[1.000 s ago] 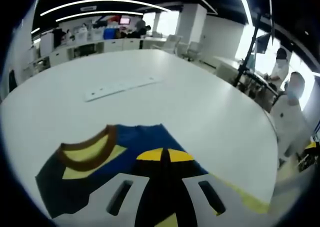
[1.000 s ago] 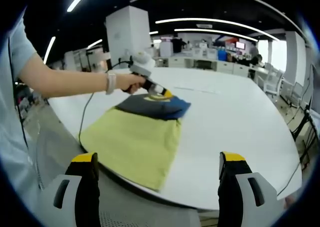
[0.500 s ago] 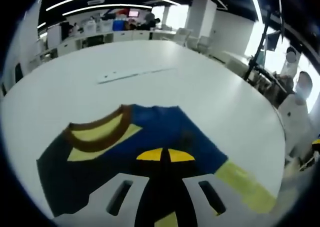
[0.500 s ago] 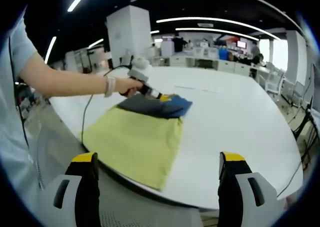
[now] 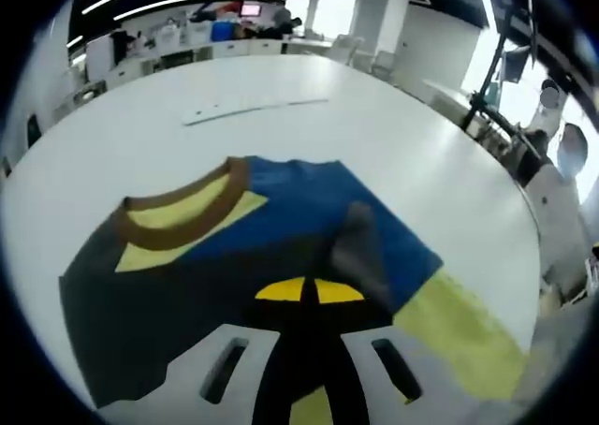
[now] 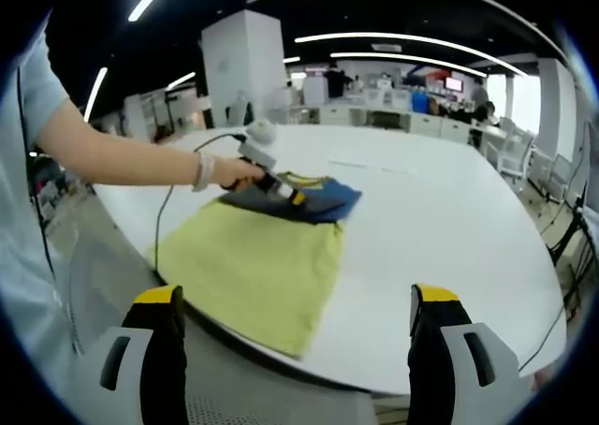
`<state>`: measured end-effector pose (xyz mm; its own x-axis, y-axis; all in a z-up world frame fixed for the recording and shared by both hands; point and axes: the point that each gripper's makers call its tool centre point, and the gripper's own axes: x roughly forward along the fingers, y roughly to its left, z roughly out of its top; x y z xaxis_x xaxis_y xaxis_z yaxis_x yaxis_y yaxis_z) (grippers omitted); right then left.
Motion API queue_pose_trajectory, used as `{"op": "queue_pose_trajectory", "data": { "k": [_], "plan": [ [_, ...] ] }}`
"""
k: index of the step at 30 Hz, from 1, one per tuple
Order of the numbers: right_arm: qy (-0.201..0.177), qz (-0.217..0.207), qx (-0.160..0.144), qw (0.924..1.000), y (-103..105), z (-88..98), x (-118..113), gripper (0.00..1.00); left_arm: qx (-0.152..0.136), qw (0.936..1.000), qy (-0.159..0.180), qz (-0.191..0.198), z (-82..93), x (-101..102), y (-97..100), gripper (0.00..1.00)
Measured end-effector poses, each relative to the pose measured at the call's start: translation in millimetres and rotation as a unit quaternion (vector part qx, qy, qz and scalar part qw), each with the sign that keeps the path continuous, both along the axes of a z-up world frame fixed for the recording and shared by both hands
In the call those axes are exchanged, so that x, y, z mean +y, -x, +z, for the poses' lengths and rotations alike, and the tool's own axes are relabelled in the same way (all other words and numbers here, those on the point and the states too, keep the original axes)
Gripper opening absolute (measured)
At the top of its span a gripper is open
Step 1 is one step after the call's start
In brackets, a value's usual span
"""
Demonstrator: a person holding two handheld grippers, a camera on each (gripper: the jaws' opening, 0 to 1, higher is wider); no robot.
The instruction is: Fold the garment on the visible template until the final outline fits inside the template.
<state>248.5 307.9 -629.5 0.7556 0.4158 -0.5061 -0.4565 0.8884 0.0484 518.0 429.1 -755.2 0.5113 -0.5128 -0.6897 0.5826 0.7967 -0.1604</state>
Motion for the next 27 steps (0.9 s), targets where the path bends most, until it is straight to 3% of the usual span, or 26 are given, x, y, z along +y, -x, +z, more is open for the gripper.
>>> {"op": "queue_pose_trajectory", "data": {
  "k": [27],
  "plan": [
    [-0.003, 0.001, 0.002, 1.0000, 2, -2.3, 1, 0.99, 0.002, 0.9979, 0.041, -0.050, 9.0, -47, 30.6, 0.00]
  ]
}}
